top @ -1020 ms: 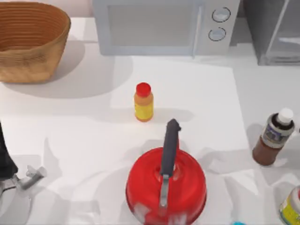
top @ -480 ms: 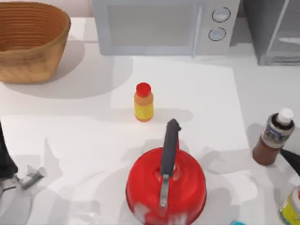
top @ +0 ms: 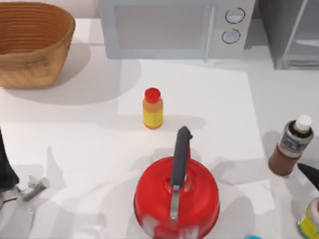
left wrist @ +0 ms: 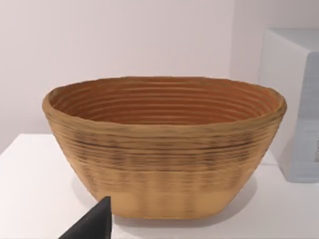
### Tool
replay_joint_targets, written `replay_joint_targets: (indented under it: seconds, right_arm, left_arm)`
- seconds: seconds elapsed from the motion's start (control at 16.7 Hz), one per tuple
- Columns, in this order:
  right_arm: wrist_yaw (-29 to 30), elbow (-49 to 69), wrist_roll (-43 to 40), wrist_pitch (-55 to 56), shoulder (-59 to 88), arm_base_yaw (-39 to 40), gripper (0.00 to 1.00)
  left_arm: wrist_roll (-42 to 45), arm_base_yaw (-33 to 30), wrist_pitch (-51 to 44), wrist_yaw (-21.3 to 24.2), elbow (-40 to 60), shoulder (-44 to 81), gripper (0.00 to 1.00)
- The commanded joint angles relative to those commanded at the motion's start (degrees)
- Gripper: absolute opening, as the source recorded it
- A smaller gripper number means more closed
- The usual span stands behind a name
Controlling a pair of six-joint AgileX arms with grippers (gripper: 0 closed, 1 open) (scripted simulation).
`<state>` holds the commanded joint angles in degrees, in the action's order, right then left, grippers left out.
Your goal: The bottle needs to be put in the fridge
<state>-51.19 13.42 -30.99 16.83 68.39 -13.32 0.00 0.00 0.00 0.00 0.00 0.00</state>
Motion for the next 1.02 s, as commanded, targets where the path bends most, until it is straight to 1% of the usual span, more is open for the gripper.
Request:
replay_joint_targets:
  seconds: [0.3, 0.78, 1.02]
  right_arm:
    - [1.91, 0.8, 2.67, 3.56, 1.97, 2.48, 1.0]
    - [9.9, 2.03, 10.19, 23.23, 17.67, 11.6, 1.0]
    - [10.9, 2.36, 10.87, 25.25, 19.7, 12.75, 1.0]
  left_arm:
    - [0.0, 0.0, 0.0, 0.0, 0.0, 0.0, 1.0]
    - [0.0, 0.0, 0.0, 0.0, 0.0, 0.0, 1.0]
    - [0.0, 0.0, 0.0, 0.0, 0.0, 0.0, 1.0]
